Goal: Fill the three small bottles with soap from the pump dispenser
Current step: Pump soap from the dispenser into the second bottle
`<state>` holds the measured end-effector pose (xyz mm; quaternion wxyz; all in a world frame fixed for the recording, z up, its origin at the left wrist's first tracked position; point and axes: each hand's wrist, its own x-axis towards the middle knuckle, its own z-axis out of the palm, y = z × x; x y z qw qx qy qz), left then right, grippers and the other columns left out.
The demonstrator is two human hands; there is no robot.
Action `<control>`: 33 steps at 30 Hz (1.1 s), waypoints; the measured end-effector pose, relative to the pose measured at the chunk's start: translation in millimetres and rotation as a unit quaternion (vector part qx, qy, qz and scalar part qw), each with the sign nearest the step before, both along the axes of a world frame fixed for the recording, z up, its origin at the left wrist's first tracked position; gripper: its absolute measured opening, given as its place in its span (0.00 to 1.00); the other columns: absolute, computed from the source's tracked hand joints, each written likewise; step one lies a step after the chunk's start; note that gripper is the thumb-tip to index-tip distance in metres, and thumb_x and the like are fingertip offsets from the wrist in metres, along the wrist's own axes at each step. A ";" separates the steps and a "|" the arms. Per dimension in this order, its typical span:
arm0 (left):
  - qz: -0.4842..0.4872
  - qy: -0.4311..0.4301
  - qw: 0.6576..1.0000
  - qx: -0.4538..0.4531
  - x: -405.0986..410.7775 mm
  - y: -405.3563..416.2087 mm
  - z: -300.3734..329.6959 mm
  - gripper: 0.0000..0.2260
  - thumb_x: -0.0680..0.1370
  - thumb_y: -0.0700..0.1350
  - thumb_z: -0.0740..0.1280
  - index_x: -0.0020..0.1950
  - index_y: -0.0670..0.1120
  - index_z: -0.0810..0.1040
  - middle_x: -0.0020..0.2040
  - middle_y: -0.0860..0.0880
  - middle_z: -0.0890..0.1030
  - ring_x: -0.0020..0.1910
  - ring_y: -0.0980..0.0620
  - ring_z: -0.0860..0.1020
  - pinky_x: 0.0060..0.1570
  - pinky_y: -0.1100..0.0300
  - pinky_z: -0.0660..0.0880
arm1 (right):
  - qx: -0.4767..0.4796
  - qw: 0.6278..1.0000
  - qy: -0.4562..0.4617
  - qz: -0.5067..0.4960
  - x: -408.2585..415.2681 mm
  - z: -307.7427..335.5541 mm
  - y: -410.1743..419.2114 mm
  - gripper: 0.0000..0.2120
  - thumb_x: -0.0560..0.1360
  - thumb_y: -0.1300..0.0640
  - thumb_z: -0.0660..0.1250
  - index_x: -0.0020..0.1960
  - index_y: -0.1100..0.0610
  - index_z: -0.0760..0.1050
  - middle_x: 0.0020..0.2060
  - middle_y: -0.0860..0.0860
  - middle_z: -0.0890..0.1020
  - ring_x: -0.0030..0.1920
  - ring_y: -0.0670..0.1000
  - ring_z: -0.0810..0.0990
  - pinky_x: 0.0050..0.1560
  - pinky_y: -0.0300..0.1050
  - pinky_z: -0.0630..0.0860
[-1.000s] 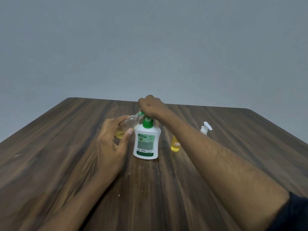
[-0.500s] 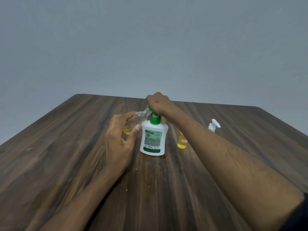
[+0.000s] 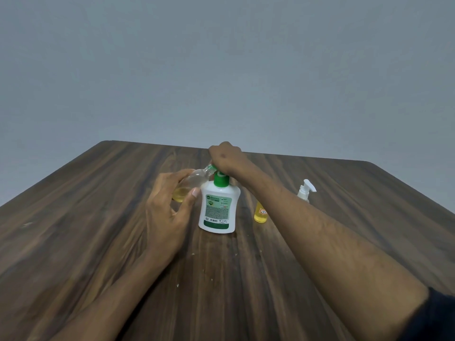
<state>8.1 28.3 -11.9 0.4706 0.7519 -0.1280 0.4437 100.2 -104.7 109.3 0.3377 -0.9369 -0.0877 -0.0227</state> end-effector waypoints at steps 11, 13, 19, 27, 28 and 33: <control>0.010 -0.010 1.000 0.003 -1.0 -1.1 1.5 0.13 0.82 0.45 0.71 0.66 0.45 0.83 0.58 0.51 0.82 0.57 0.61 0.79 0.53 0.71 0.72 | 0.001 1.000 -0.006 -0.001 -3.4 5.2 0.5 0.12 0.79 0.54 0.54 0.46 0.59 0.73 0.51 0.57 0.83 0.44 0.55 0.76 0.45 0.48 0.71; 0.013 -0.012 1.000 0.005 0.1 -0.8 1.5 0.13 0.82 0.45 0.71 0.66 0.45 0.83 0.58 0.51 0.82 0.57 0.60 0.79 0.53 0.70 0.72 | 0.003 1.000 -0.013 -0.005 -3.2 5.5 0.9 0.12 0.80 0.54 0.54 0.43 0.58 0.71 0.48 0.56 0.82 0.42 0.55 0.74 0.42 0.47 0.68; 0.006 -0.001 1.000 0.001 -0.4 0.3 1.1 0.14 0.82 0.45 0.71 0.67 0.46 0.82 0.58 0.51 0.82 0.57 0.59 0.80 0.52 0.68 0.74 | -0.011 1.000 0.000 -0.004 -4.2 6.2 1.4 0.11 0.80 0.55 0.54 0.44 0.58 0.71 0.49 0.56 0.81 0.45 0.56 0.75 0.42 0.47 0.68; 0.003 0.007 1.000 0.002 0.9 1.1 0.2 0.14 0.82 0.46 0.71 0.67 0.46 0.82 0.59 0.51 0.81 0.58 0.57 0.80 0.53 0.66 0.75 | -0.010 1.000 0.005 -0.008 -4.1 3.3 1.8 0.11 0.80 0.55 0.55 0.46 0.59 0.73 0.50 0.57 0.81 0.44 0.55 0.74 0.42 0.47 0.68; 0.004 0.004 1.000 0.000 0.5 0.6 1.2 0.14 0.82 0.46 0.71 0.67 0.46 0.82 0.59 0.51 0.81 0.58 0.57 0.80 0.53 0.66 0.75 | -0.013 1.000 0.000 -0.009 -4.0 5.3 2.6 0.11 0.80 0.54 0.54 0.44 0.58 0.72 0.49 0.57 0.81 0.44 0.55 0.75 0.43 0.47 0.68; 0.008 0.003 1.000 0.002 0.3 1.5 0.5 0.14 0.81 0.45 0.71 0.66 0.45 0.82 0.59 0.50 0.82 0.57 0.57 0.80 0.53 0.69 0.73 | -0.004 1.000 -0.011 -0.011 -2.8 1.7 3.5 0.12 0.79 0.54 0.54 0.40 0.57 0.69 0.44 0.55 0.79 0.40 0.53 0.73 0.42 0.47 0.69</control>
